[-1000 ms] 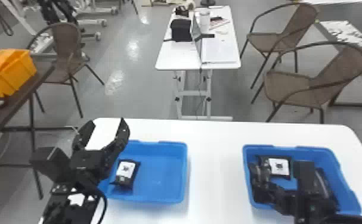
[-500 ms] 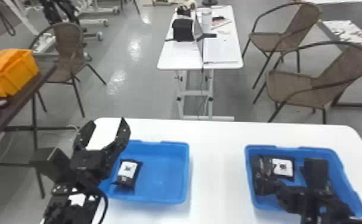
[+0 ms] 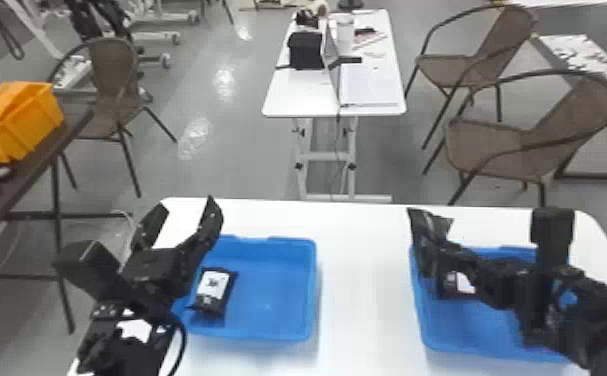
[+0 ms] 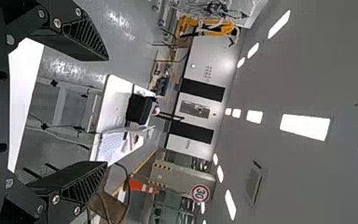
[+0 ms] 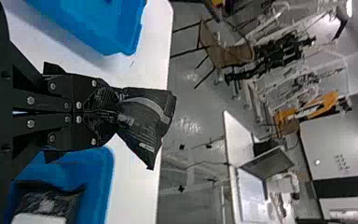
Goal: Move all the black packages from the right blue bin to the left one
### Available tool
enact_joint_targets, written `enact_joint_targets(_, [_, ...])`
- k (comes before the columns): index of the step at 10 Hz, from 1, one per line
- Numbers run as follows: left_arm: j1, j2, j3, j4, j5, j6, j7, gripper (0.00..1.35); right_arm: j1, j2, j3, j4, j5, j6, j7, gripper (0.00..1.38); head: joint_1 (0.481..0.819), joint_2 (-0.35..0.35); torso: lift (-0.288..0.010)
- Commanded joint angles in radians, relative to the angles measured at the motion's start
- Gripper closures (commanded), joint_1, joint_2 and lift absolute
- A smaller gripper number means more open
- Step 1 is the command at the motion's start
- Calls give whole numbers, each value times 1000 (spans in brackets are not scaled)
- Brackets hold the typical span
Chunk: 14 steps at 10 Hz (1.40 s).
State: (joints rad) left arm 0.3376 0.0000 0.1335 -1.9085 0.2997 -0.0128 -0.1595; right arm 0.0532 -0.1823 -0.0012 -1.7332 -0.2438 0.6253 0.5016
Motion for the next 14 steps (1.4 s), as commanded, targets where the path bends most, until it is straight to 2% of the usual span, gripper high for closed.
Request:
enact_joint_targets(1, [-22, -3, -12, -4, 56, 57, -2, 237, -98, 0, 50, 9, 20, 16, 77, 1254, 695, 119, 0])
enact_joint_targets(2, [-37, -3, -21, -10, 99, 102, -3, 231, -162, 0, 102, 46, 24, 16, 135, 1254, 695, 128, 0])
enact_joint_targets(4, [-75, 15, -29, -10, 202, 206, -29, 231, -249, -11, 216, 101, -25, -19, 164, 1254, 695, 166, 0])
enact_joint_targets(5, [-98, 14, -25, -10, 219, 258, -58, 229, -283, -9, 267, 133, -63, -42, 169, 1254, 695, 180, 0])
enact_joint_targets(7, [-135, 8, -14, -10, 223, 350, -114, 229, -351, 17, 377, 210, -127, -99, 184, 1254, 695, 203, 0])
enact_joint_targets(9, [-143, 6, -15, -7, 216, 364, -117, 229, -401, 17, 474, 245, -180, -121, 189, 1254, 695, 251, 0])
enact_joint_targets(12, [-149, -2, -17, 0, 228, 343, -118, 229, -409, 17, 497, 282, -238, -127, 187, 1254, 695, 289, 0])
enact_joint_targets(14, [-160, 3, -21, 2, 256, 384, -123, 283, -418, 23, 503, 297, -233, -139, 187, 1254, 695, 293, 0])
